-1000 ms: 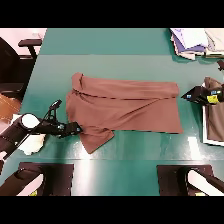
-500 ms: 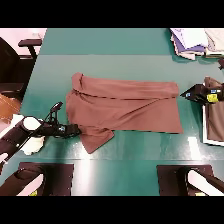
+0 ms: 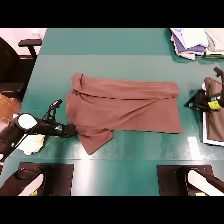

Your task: Fold the shirts.

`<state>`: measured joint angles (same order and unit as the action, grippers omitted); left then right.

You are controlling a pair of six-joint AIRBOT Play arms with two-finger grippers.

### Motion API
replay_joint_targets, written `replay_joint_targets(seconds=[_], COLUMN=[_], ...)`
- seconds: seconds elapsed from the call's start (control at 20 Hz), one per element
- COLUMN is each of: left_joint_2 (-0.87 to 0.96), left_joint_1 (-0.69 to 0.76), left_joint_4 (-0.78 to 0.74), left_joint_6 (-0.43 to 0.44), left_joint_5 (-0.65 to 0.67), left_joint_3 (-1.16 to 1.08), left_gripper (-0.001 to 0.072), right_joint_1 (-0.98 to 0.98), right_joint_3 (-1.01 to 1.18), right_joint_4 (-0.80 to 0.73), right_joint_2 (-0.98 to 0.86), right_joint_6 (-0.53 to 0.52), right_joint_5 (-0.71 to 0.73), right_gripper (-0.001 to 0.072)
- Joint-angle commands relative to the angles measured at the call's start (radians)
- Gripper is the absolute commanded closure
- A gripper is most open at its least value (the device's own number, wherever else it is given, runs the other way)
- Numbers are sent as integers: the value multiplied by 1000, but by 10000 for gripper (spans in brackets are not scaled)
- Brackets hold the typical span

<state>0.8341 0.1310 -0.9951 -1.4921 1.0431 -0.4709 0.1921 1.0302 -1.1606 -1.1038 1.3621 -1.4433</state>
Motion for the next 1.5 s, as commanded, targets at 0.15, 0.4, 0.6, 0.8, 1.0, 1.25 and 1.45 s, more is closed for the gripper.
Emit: replay_joint_targets(seconds=[0.15, 0.4, 0.6, 0.8, 1.0, 1.25, 1.45], left_joint_2=[-121, -124, -124, -134, -270, -327, -195], left_joint_1=[0, 0, 0, 0, 0, 0, 0], left_joint_4=[-127, -127, -127, -190, -280, -154, -158], left_joint_6=[-54, -56, -56, -84, -132, -154, -109], left_joint_5=[161, 143, 145, 215, 370, 527, 359], left_joint_3=[-21, -21, -21, -47, -80, -130, -253], left_gripper=[680, 680, 680, 682, 682, 682, 682], right_joint_1=[130, 150, 119, 21, -58, -64, -64], right_joint_3=[-274, -461, -475, -414, -346, -338, -282], right_joint_4=[-78, 119, 146, 111, -96, -159, -141], right_joint_2=[-1, -4, -74, -58, 98, 316, 330], right_joint_6=[36, 35, 35, 32, 51, 68, 104], right_joint_5=[4, 155, 175, 207, 68, -97, -58], right_gripper=[159, 166, 338, 693, 694, 694, 696])
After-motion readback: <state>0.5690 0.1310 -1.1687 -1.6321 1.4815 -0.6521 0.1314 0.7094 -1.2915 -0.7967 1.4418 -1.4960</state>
